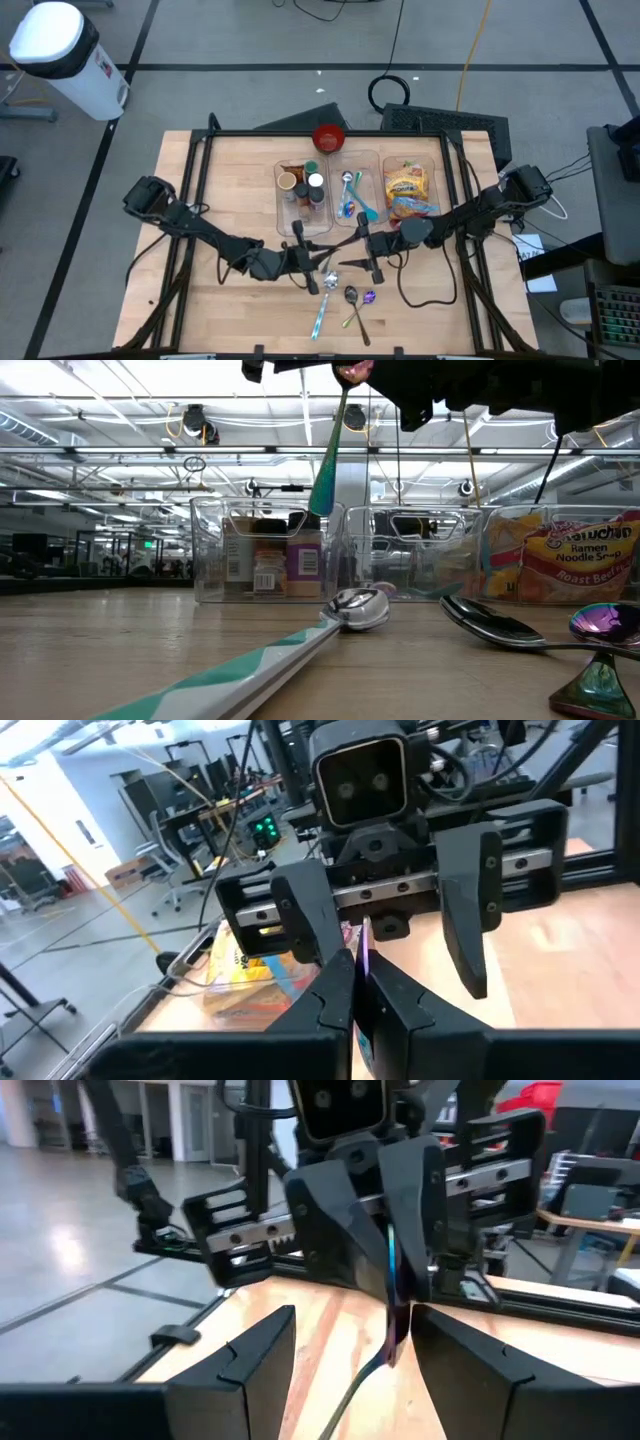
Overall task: Pick & Place Food Item
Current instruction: Put the left purple spoon into the middle transparent bin
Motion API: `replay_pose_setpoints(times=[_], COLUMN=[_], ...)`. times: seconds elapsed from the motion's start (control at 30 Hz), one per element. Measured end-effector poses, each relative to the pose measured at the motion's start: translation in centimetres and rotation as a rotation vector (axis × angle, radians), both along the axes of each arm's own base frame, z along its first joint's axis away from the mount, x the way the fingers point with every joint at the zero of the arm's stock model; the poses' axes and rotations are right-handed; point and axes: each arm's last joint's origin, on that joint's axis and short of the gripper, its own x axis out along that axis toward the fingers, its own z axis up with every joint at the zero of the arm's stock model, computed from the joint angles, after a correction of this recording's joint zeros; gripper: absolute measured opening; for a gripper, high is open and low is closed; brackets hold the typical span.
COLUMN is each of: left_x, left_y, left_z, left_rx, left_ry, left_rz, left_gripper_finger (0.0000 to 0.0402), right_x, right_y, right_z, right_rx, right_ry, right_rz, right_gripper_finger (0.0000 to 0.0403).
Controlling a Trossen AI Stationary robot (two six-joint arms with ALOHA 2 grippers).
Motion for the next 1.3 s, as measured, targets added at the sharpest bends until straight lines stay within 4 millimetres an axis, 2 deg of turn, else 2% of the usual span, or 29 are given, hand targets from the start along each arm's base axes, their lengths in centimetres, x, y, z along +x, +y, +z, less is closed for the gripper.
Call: replay_pose_setpoints(times=[0.13, 0.23, 0.37, 0.53, 0.63, 0.97, 1.1, 1.3], left_x=[0.08, 0.07, 0.07, 0.09, 0.08, 0.14, 0.11, -0.29], left_y=[0.18, 0.17, 0.17, 0.09, 0.09, -0.01, -0.02, -0.25], left_z=[0.00, 0.00, 0.00, 0.00, -0.03, -0.21, -0.45, 0.13], left_rx=[-0.009, -0.017, -0.024, -0.026, -0.036, -0.222, -0.214, -0.212], left_ry=[-0.003, -0.005, -0.007, -0.006, -0.008, -0.032, -0.009, -0.016], left_rz=[0.007, 0.006, 0.006, -0.020, -0.019, -0.070, -0.071, -0.068], left_gripper_finger=[0.0010, 0.0007, 0.0016, 0.0006, 0.0018, 0.0035, 0.0075, 0.0189], right_x=[0.04, 0.04, 0.03, 0.04, 0.04, 0.02, 0.04, -0.63], right_y=[-0.16, -0.15, -0.14, -0.15, -0.16, -0.10, -0.13, -0.52], right_z=[0.00, 0.01, 0.01, -0.01, -0.07, -0.26, -0.45, 0.53], right_rx=[0.003, 0.003, 0.003, 0.002, -0.008, -0.028, -0.040, -0.059], right_ry=[0.000, 0.000, 0.000, 0.002, 0.006, 0.024, 0.040, 0.067], right_rz=[-0.052, -0.049, -0.046, -0.046, -0.051, -0.040, -0.042, -0.027], right_gripper_finger=[0.0184, 0.0163, 0.0119, 0.0052, 0.0015, 0.0004, 0.0000, 0.0000])
